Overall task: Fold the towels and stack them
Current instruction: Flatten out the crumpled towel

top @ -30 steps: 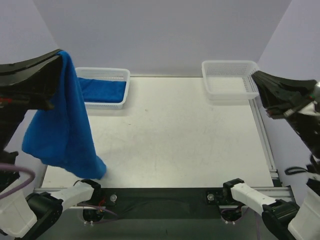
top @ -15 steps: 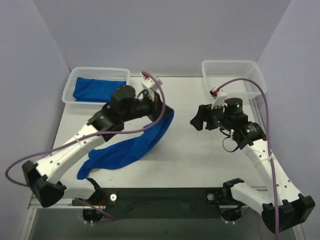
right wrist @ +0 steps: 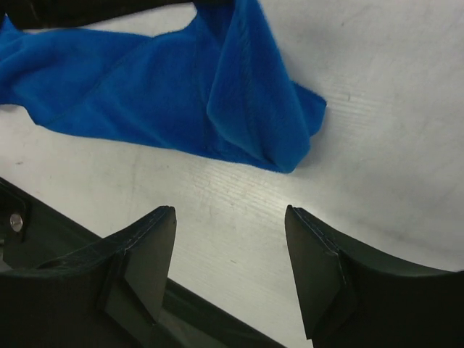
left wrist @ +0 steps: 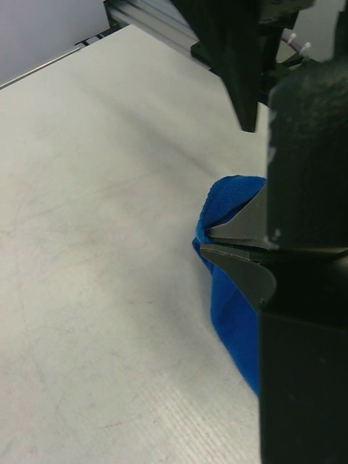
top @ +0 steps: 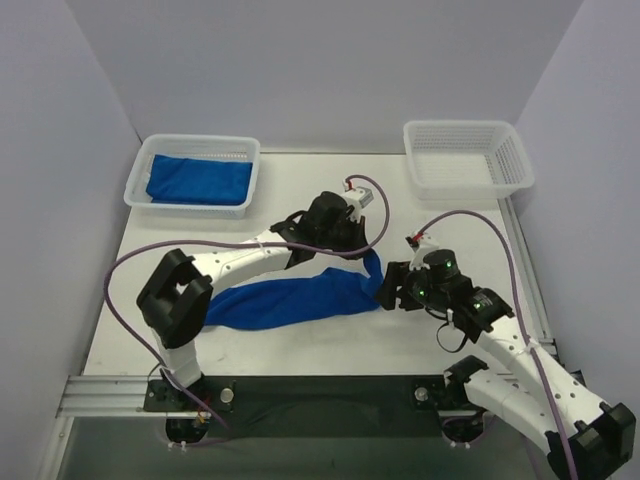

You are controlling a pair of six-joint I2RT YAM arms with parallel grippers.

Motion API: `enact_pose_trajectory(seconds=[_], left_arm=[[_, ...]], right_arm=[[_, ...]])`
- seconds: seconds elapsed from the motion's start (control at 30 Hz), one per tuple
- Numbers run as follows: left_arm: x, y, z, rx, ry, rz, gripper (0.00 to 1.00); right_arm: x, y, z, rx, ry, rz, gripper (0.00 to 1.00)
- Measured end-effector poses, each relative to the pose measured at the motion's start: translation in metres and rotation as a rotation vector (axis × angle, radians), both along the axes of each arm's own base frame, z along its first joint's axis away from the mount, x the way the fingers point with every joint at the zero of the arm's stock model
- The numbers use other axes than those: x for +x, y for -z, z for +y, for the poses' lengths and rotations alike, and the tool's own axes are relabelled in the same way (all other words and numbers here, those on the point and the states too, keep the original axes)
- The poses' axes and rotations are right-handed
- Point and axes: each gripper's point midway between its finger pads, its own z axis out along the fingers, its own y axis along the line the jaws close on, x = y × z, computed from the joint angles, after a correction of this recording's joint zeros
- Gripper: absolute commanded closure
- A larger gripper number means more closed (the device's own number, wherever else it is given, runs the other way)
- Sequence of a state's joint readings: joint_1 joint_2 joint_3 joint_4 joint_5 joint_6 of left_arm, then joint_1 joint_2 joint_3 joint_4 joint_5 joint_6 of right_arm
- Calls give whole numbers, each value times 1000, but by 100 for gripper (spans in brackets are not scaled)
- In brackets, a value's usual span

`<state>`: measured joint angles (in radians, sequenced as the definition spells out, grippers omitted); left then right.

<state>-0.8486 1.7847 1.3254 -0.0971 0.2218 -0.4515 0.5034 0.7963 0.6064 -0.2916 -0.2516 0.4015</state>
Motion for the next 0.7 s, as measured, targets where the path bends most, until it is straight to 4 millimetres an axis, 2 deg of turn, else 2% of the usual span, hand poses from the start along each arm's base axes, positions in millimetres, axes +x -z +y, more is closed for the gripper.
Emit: enact_pose_trajectory(seconds=[0.13,0.3,0.47,0.7], left_arm=[[20,9,-7,-1,-29,19,100],[48,17,-4,-4,-79,47,100],[70,25,16,-2,-143,83,100],[92,28,42,5,-208,100,100]], right_arm=[[-10,22,14,28,28,65,43],[-14,32,46,31,25,76,45],[0,52,72,34,82,82,48],[25,79,87,49,153,97,49]])
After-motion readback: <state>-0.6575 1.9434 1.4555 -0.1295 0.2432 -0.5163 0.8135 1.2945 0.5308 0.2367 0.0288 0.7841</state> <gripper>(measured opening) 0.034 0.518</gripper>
